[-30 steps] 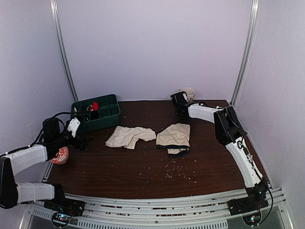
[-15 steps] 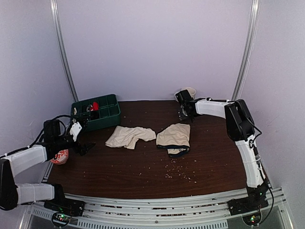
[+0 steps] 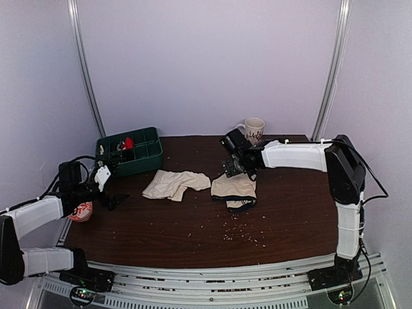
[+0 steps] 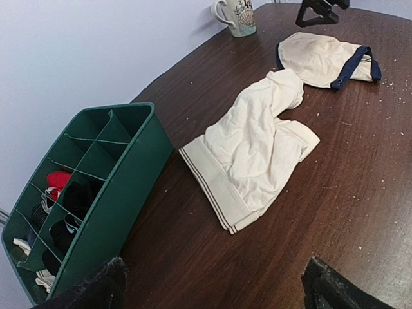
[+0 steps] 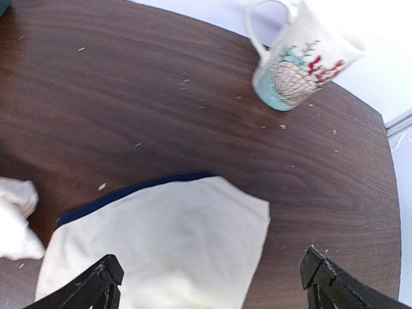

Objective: Roll the underwear
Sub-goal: Move the underwear to the center of the board.

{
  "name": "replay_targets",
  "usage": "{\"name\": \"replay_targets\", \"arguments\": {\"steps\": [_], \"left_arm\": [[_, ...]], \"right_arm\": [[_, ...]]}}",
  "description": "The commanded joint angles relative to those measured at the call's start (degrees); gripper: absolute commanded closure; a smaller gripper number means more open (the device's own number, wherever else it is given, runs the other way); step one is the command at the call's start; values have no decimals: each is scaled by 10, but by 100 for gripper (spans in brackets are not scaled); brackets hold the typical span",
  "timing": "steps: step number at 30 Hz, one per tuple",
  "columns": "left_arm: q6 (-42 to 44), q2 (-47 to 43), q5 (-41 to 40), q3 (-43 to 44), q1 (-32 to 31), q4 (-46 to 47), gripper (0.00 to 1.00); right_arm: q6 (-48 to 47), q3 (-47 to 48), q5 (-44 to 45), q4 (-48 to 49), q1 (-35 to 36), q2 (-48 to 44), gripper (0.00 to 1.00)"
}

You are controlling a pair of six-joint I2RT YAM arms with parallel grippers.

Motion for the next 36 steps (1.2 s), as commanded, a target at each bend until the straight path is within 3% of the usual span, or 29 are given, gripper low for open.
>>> {"name": "replay_targets", "arguments": {"steps": [1, 6, 15, 28, 36], "left_arm": [[10, 8, 9, 1, -1, 9, 2], [7, 10, 18, 6, -1, 5, 2], [3, -15, 0, -3, -1, 12, 2], [5, -25, -6, -4, -1, 9, 2], [5, -25, -2, -2, -1, 7, 2]], "right_arm": [[2, -41, 15, -5, 73, -39, 0], [-3, -54, 9, 5, 120, -21, 0], [-3, -52, 21, 22, 119, 34, 0], [-3, -48, -67, -6, 118, 55, 5], [31, -101, -51, -10, 32, 42, 3]]}}
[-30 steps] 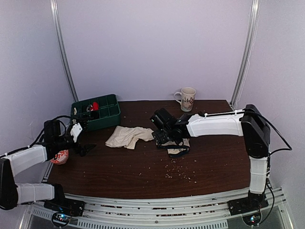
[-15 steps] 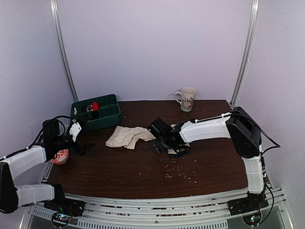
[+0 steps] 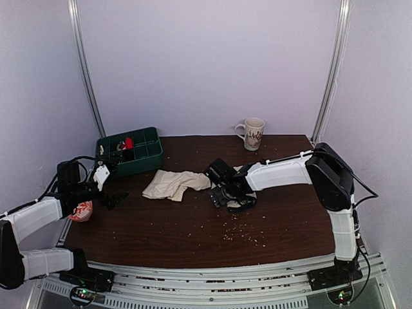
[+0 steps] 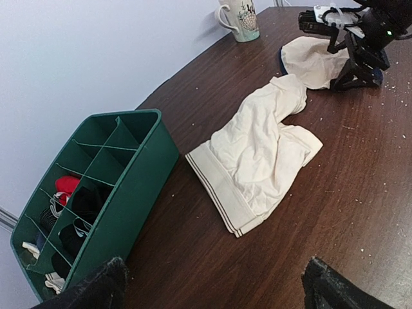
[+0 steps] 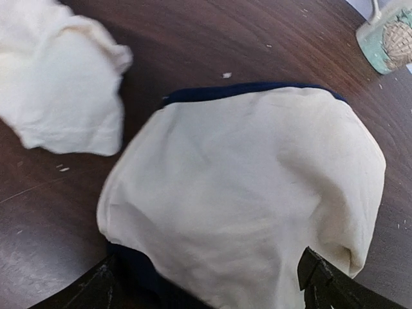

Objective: Roll the underwear
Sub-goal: Move the underwear to the center of the board.

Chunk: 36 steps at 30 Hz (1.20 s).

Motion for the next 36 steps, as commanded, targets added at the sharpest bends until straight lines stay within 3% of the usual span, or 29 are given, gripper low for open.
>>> {"name": "replay_targets", "arguments": {"steps": [1, 9, 14, 17, 22, 36], "left_arm": [[3, -8, 3, -2, -1, 8, 2], [8, -7, 10, 6, -1, -7, 2], [14, -7, 14, 6, -1, -11, 2], [16, -8, 14, 5, -1, -13, 2], [17, -14, 12, 1, -1, -11, 2], [17, -12, 7, -3, -1, 1, 2]], "right_arm": [[26, -39, 6, -24, -79, -2, 3], [78, -94, 24, -19, -189, -34, 0], [91, -130, 56, 15, -213, -110, 0], [55, -140, 80, 43, -169, -160, 0], [-72, -142, 181, 109, -30, -180, 0], [-425, -93, 216, 231, 161, -31, 9]]}}
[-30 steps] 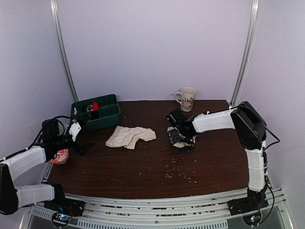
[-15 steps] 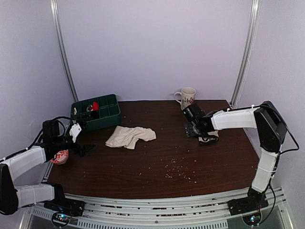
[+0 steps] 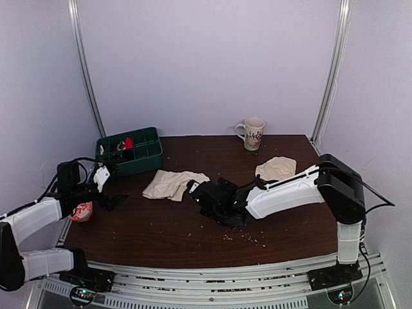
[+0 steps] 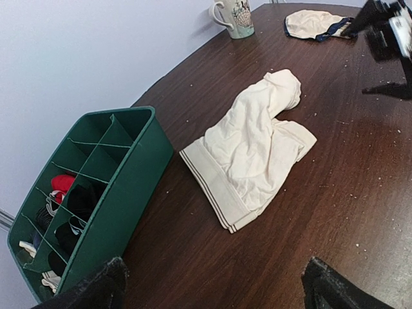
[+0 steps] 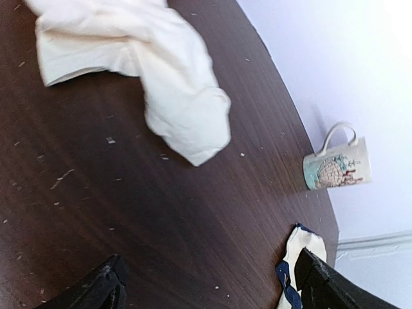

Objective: Roll the underwear
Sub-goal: Pick up the underwear from the center of the board.

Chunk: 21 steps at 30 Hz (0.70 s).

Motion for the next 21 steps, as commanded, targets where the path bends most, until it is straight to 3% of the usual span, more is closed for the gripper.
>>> {"name": "replay_targets", "arguments": {"steps": [1, 13, 21], "left_arm": [[7, -4, 4, -3, -1, 22, 2], [6, -9, 1, -5, -1, 24, 2], [6, -3, -2, -6, -1, 31, 2]], "right_arm": [[-142, 31, 42, 47, 37, 57, 11], [-340, 136, 31, 111, 54, 190, 18], [-381, 195, -31, 114, 41, 241, 24]]}}
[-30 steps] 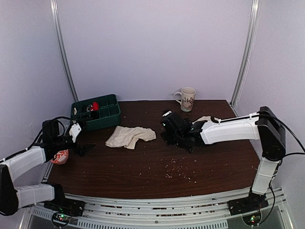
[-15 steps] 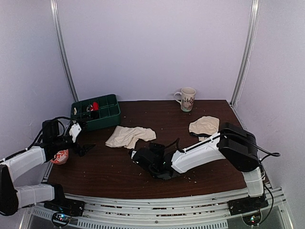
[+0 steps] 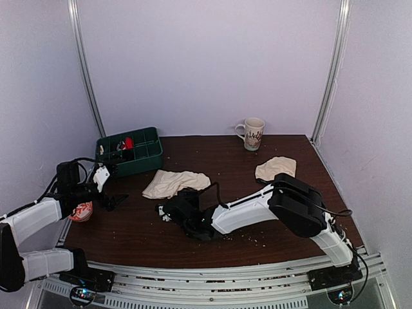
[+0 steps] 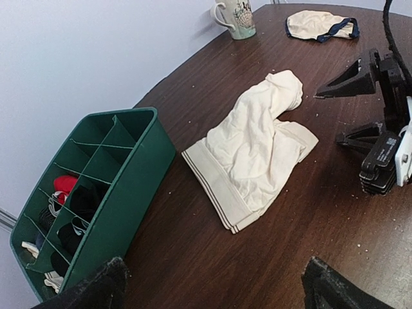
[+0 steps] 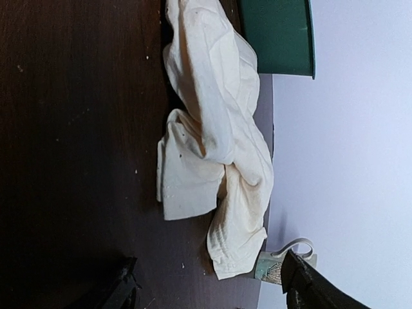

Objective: Roll the underwear
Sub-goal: Pick up the underwear from the center of the board.

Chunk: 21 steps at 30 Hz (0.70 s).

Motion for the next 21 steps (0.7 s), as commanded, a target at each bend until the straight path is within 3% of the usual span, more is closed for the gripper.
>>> {"name": "replay_targets", "arguments": {"steps": [1, 8, 12, 16, 18, 21], "left_arm": [[6, 2, 1, -4, -1, 29, 2], [6, 14, 1, -2, -1, 30, 2], [5, 14, 2, -1, -1, 32, 2], [3, 14, 2, 0, -1, 32, 2], [2, 14, 1, 0, -1, 33, 2], [2, 16, -2, 0, -1, 35, 2]], "right_arm": [[-33, 12, -57, -1, -9, 37, 26], [-53, 25, -71, 26, -19, 59, 39], [-50, 23, -90, 30, -25, 55, 52], [-51, 11, -104, 31, -28, 47, 75], [-50, 3, -109, 42, -29, 41, 99], [-48, -7, -118, 57, -34, 33, 100]]}}
